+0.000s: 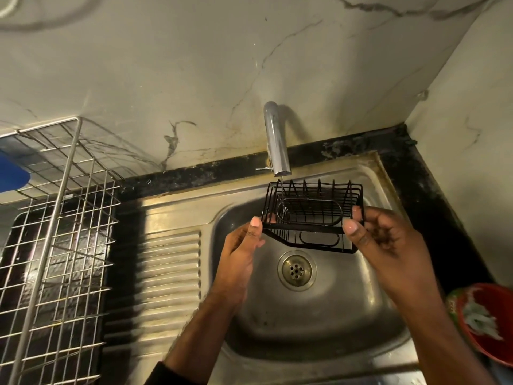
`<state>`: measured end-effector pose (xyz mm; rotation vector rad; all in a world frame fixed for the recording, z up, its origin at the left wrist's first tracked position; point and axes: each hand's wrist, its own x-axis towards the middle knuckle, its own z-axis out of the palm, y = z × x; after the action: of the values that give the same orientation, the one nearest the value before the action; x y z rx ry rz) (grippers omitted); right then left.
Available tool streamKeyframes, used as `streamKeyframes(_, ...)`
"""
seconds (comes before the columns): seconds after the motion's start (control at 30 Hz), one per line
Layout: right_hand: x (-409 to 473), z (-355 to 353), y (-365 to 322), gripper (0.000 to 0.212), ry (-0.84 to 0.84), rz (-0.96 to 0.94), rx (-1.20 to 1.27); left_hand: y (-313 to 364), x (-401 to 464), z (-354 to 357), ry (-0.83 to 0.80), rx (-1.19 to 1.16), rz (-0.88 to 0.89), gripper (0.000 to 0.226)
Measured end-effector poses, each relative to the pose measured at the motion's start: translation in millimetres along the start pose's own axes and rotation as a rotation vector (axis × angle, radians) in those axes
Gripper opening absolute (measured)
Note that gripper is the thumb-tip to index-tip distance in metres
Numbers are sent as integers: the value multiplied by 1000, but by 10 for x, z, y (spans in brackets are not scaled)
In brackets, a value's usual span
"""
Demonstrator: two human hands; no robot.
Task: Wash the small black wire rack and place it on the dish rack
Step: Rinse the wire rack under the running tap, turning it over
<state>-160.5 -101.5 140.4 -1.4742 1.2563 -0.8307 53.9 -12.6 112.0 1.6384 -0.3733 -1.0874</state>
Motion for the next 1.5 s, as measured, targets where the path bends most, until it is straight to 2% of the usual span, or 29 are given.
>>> streamKeyframes(0.4,-6,38,-4,35,-43,-2,-89,25,27,-57,34,-87,-9,101)
streamKeyframes(0.6,-32,66,-71,30,-59,3,-132,53,34,-101,47,-113,-3,94)
streamKeyframes(0.77,-50,67,-95,27,-51,-24,-140,65,26,-101,42,-137,-9,102)
streamKeyframes(0.9,-55,27,-80,36,-60,-70,-185,61,7,-95,33,-128,-14,105)
streamKeyframes(1.2,-82,4,-127,41,-70,-120,-246,92,-61,-121,38,-141,12,100)
streamKeyframes(1.4,-102,44,-135,41,-86,-143,-264,123,-87,-164,74,-156,12,90)
streamKeyframes(1.5,-103,55,-136,41,-91,-150,-279,162,-98,-164,95,-160,5,75)
